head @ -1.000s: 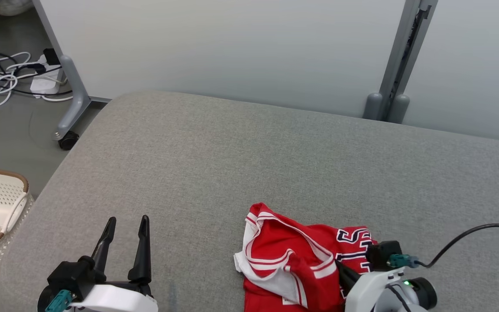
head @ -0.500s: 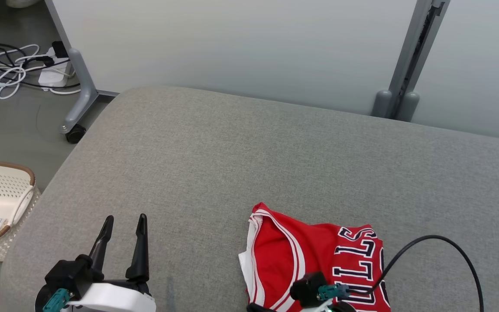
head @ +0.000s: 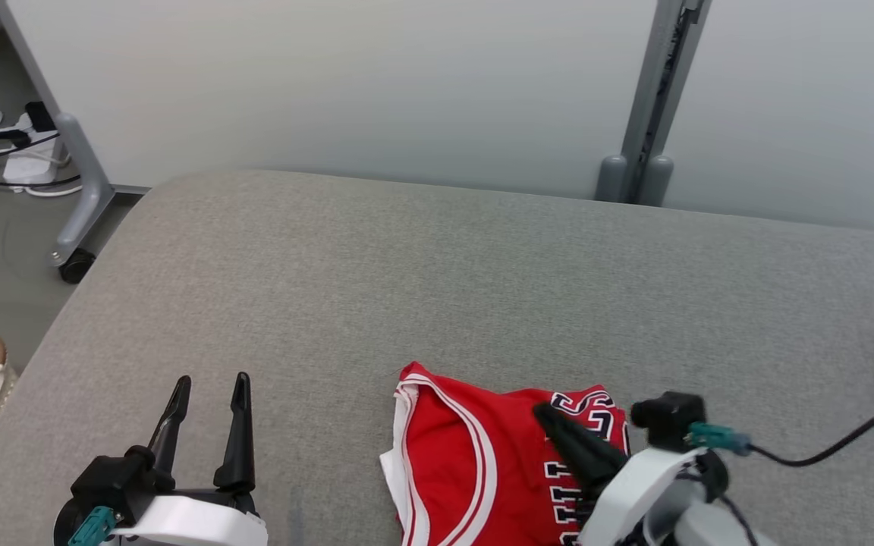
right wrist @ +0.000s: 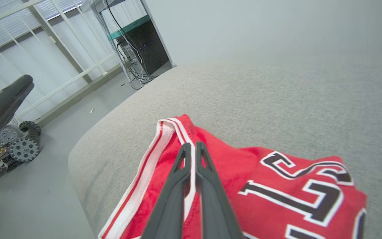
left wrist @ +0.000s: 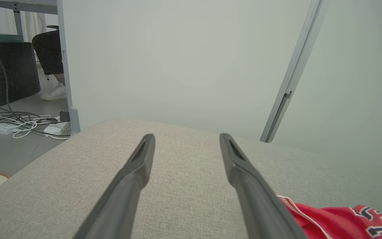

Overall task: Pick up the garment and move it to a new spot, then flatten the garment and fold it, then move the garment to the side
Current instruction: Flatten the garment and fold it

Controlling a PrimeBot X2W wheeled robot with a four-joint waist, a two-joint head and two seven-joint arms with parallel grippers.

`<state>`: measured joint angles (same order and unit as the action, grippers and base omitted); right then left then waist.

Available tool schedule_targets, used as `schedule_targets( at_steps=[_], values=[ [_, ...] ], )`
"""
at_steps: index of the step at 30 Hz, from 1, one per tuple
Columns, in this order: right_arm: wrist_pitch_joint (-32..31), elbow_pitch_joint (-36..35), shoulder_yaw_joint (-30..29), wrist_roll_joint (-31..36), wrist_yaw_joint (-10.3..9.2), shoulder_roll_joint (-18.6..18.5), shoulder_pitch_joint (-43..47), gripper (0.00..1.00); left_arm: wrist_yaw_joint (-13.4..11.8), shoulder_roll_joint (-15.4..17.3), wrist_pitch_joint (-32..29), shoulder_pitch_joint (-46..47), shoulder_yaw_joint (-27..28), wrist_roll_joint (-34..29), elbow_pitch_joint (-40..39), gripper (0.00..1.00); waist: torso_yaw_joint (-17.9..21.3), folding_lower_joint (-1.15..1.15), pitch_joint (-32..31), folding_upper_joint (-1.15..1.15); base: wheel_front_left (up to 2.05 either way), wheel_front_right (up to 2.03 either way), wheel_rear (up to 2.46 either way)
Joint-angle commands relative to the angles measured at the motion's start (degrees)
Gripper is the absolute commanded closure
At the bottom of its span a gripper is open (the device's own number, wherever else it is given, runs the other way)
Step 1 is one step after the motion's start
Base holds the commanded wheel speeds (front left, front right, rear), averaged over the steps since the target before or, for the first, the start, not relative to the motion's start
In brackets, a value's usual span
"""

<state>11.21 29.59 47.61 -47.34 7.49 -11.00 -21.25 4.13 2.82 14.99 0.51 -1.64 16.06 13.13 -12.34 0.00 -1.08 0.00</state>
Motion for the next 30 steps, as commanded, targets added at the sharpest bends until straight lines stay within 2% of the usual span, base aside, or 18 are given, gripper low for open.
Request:
schedule_targets(
  at_steps=[1, 2, 12, 16, 19, 24, 30],
  values=[
    [0.9, 0.1, -1.5, 0.6, 0.01, -0.7, -0.2, 0.44, -0.2, 0.2, 0.2, 0.0, 0.2, -0.4, -0.3, 0.0, 0.9, 0.0, -0.1, 0.0, 0.0, 0.0, 0.0],
    [1.4, 0.2, -2.8, 1.0, 0.01, -1.0, 0.0, 0.0, -0.2, 0.2, 0.3, 0.0, 0.3, -0.5, -0.3, 0.0, 1.2, 0.0, -0.2, 0.0, 0.0, 0.0, 0.0],
    [3.9, -4.3, -21.7, 9.5, 0.01, -3.2, 3.3, 0.0, 0.3, 0.2, 0.2, -0.2, 1.3, -0.5, -0.8, 0.0, 4.6, 0.0, -0.3, 0.0, 0.0, 0.0, 0.0],
    [4.0, -8.1, -29.7, 14.4, 0.01, -2.6, 6.5, 0.0, 0.2, 0.2, 0.2, -0.2, 1.7, -0.4, -1.1, 0.0, 5.7, 0.0, -0.2, 0.0, 0.0, 0.0, 0.0],
    [4.0, -11.4, -35.1, 17.3, 0.01, -0.7, 9.7, 0.0, 0.1, 0.2, 0.2, -0.1, 2.1, -0.5, -1.5, 0.0, 6.3, 0.0, -0.2, 0.0, 0.0, 0.0, 0.0],
    [4.0, -13.4, -39.7, 20.9, 0.01, 1.7, 13.7, 0.0, 0.0, 0.2, 0.2, -0.4, 2.0, -0.7, -2.0, 0.0, 7.2, 0.0, -0.1, 0.0, 0.0, 0.0, 0.0],
    [4.0, -12.5, -40.7, 22.2, 0.01, 3.1, 15.6, 0.0, 0.0, 0.2, 0.2, -0.6, 1.7, -0.5, -2.4, 0.0, 7.7, 0.0, 0.1, 0.0, 0.0, 0.0, 0.0]
  ],
)
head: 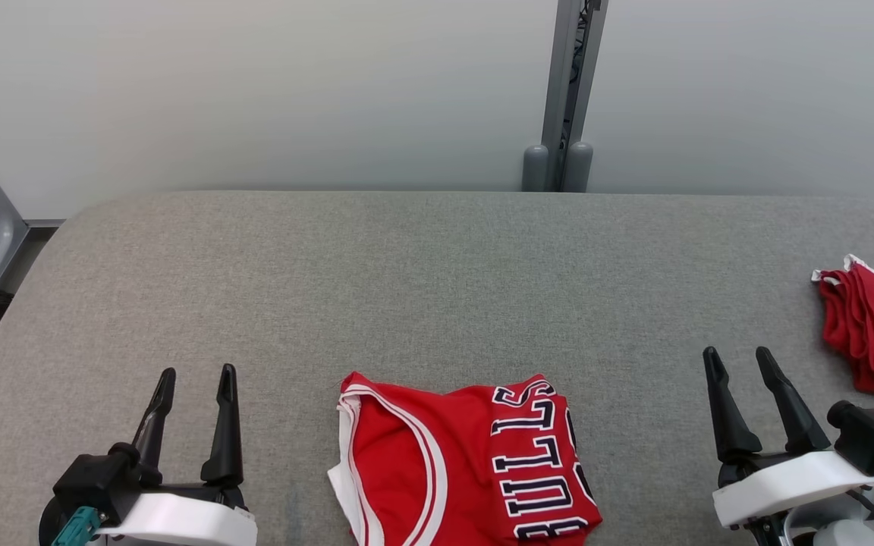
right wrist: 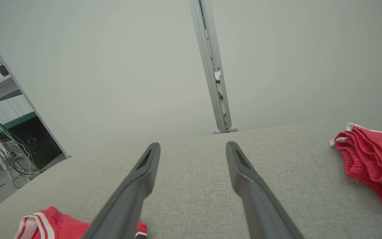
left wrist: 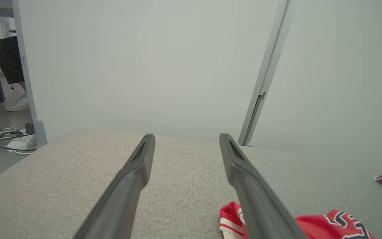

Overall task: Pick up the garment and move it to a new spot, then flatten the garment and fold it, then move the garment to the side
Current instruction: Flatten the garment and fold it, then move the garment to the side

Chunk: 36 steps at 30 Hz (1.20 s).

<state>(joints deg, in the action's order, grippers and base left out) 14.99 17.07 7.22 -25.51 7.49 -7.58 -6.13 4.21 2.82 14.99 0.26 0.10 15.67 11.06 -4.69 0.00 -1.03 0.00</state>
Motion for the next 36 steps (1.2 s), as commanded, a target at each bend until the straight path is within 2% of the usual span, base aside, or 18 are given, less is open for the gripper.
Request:
schedule_targets(
  at_steps=[1, 17, 23, 27, 36],
  values=[
    [0.2, 0.1, -0.3, 0.4, 0.01, -0.2, 0.6, 0.0, -0.1, 0.2, 0.2, -0.4, -0.1, -0.1, -0.3, 0.0, 0.1, 0.0, 0.1, 0.0, 0.0, 0.0, 0.0],
    [-2.0, 0.9, 1.4, 0.1, 0.01, -0.6, 0.2, 0.0, -0.3, 0.2, 0.2, -0.5, -1.0, 0.1, -0.1, 0.0, -1.2, 0.0, -0.3, 0.0, 0.0, 0.0, 0.0],
    [-10.8, 5.3, 5.7, -2.5, 0.01, 0.6, -1.0, 0.0, -0.3, 0.2, 0.2, -0.2, -1.6, 0.4, 0.1, 0.0, -2.4, 0.0, -0.5, 0.0, 0.0, 0.0, 0.0],
    [-16.7, 8.1, 8.9, -6.5, 0.01, 1.1, -2.8, 0.0, -0.2, 0.2, 0.2, -0.2, -1.8, 0.6, 0.3, 0.0, -3.8, 0.0, -0.4, 0.0, 0.0, 0.0, 0.0],
    [-27.6, 18.5, 7.4, -12.8, 0.01, 2.8, -7.0, 0.0, -0.4, 0.2, 0.2, -0.2, -2.1, 1.0, 0.7, 0.0, -8.2, 0.0, -0.2, 0.0, 0.0, 0.0, 0.0]
  ],
)
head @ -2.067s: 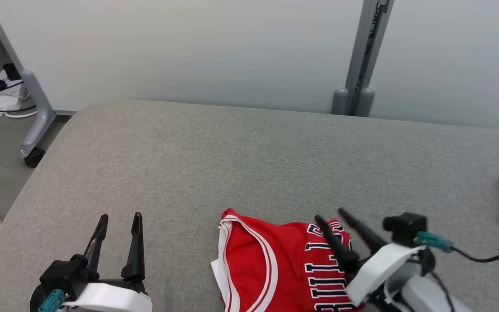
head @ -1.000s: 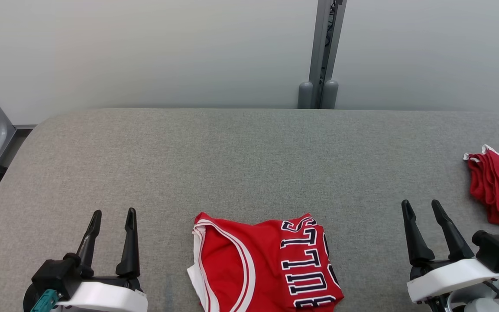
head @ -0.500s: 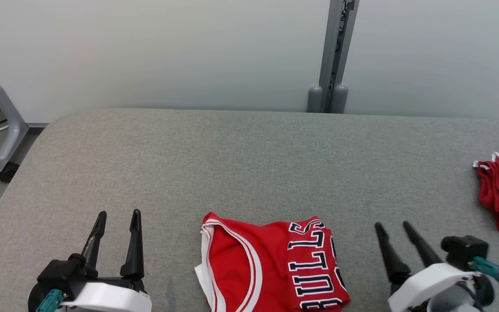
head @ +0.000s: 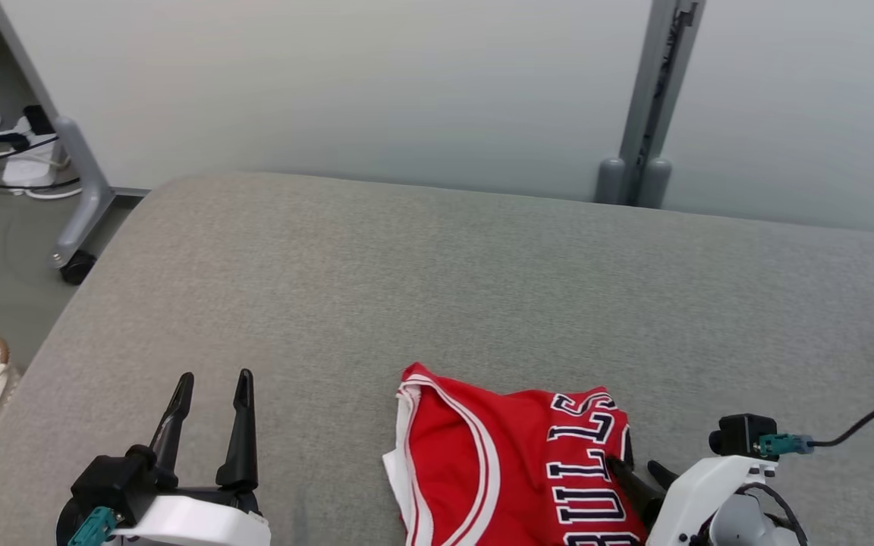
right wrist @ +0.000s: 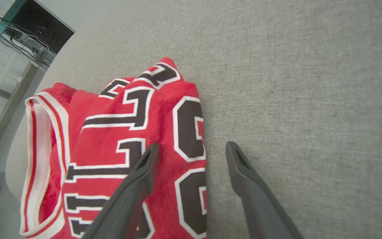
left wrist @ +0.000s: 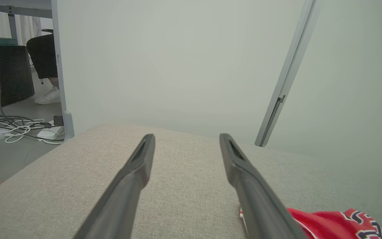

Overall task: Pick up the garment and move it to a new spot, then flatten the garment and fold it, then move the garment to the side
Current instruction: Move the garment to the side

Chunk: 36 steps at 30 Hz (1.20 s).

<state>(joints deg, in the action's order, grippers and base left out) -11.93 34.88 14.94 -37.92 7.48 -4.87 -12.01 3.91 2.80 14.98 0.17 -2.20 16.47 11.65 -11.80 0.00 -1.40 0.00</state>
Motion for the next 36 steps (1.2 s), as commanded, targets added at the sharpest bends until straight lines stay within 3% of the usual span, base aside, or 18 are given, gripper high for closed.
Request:
schedule_targets(
  at_steps=[1, 8, 9, 10, 11, 23, 36],
  values=[
    [-1.6, 1.5, -0.2, -0.6, 0.02, 0.1, -1.2, 0.0, -0.2, 0.2, 0.3, -0.2, 0.1, 0.2, 0.1, 0.0, -1.6, 0.0, 0.2, 0.0, 0.0, 0.0, 0.0],
    [-9.0, 7.4, 0.0, -2.0, -0.01, 0.7, -0.7, 0.0, -0.4, 0.2, 0.3, -0.4, 0.1, 0.4, -0.1, 0.0, -3.9, 0.0, 0.6, 0.0, 0.0, 0.0, 0.0],
    [-9.2, 7.5, 0.0, -2.2, -0.01, 0.8, -0.8, 0.18, -0.4, 0.2, 0.3, -0.4, 0.1, 0.4, -0.1, 0.0, -4.0, 0.0, 0.6, 0.0, 0.0, 0.0, 0.0],
    [-8.9, 7.5, -0.1, -2.3, -0.01, 0.9, -0.9, 0.67, -0.4, 0.2, 0.3, -0.3, 0.1, 0.4, -0.2, 0.0, -4.2, 0.0, 0.7, 0.0, 0.0, 0.0, 0.0],
    [-8.1, 7.1, -0.1, -2.2, 0.0, 0.9, -1.2, 1.0, -0.4, 0.2, 0.3, -0.3, 0.1, 0.4, -0.2, 0.0, -4.2, 0.0, 0.7, 0.0, 0.0, 0.0, 0.0],
    [1.0, 2.8, -0.8, -2.6, 0.01, -1.1, -4.2, 1.0, 0.0, 0.2, 0.3, -0.1, -0.2, 0.1, -0.9, 0.0, -1.2, 0.0, 0.7, 0.0, 0.0, 0.0, 0.0],
    [3.3, -1.1, -2.6, -3.0, 0.02, -5.4, -4.3, 1.0, 1.3, 0.2, 0.3, 2.2, -3.5, 0.5, -1.5, 0.0, 11.7, 0.0, 1.8, 0.0, 0.0, 0.0, 0.0]
  ],
)
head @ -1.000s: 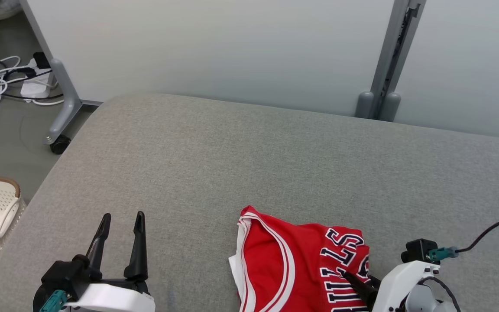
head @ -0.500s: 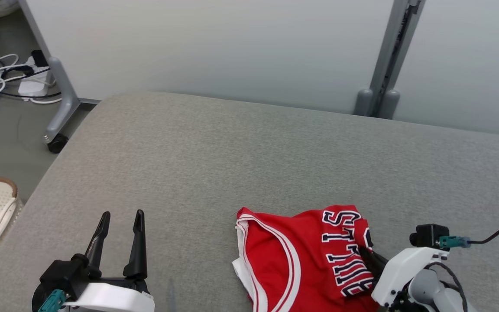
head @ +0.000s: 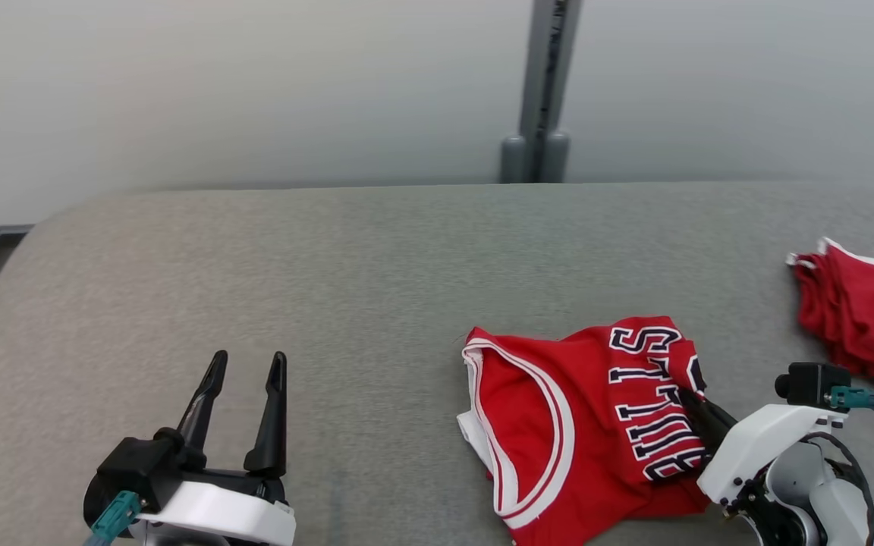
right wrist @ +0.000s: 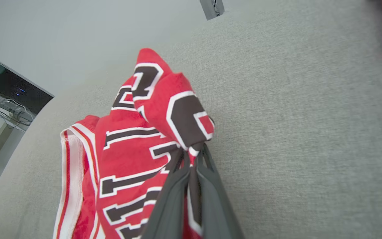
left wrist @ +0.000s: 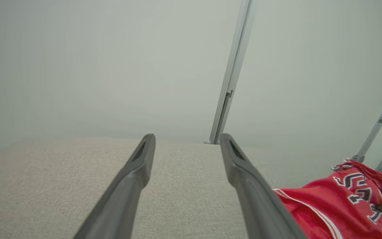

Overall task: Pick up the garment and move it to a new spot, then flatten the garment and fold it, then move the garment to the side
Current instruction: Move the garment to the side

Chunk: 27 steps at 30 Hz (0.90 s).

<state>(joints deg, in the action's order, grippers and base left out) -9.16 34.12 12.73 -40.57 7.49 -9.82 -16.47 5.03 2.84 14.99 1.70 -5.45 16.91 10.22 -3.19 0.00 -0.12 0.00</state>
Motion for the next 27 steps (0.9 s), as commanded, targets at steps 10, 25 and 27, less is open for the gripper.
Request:
schedule_targets(
  at_steps=[10, 25, 27],
  values=[
    [2.1, -3.5, -0.7, -0.3, 0.01, -0.6, 0.0, 1.0, 0.7, 0.2, 0.2, 3.4, -2.7, -0.8, 0.0, 0.0, 13.2, 0.0, 2.9, 0.0, 0.0, 0.0, 0.0],
    [5.3, -6.5, 1.9, -0.8, 0.01, -3.9, -5.3, 1.0, 1.2, 0.2, 0.2, 6.2, -4.1, -2.0, 0.4, 0.0, 16.8, 0.0, 6.8, 0.0, 0.0, 0.0, 0.0],
    [5.3, -6.3, 2.7, -1.4, 0.01, -4.9, -7.8, 1.0, 1.4, 0.2, 0.2, 6.7, -3.8, -2.5, 0.4, 0.0, 16.7, 0.0, 8.2, 0.0, 0.0, 0.0, 0.0]
  ],
)
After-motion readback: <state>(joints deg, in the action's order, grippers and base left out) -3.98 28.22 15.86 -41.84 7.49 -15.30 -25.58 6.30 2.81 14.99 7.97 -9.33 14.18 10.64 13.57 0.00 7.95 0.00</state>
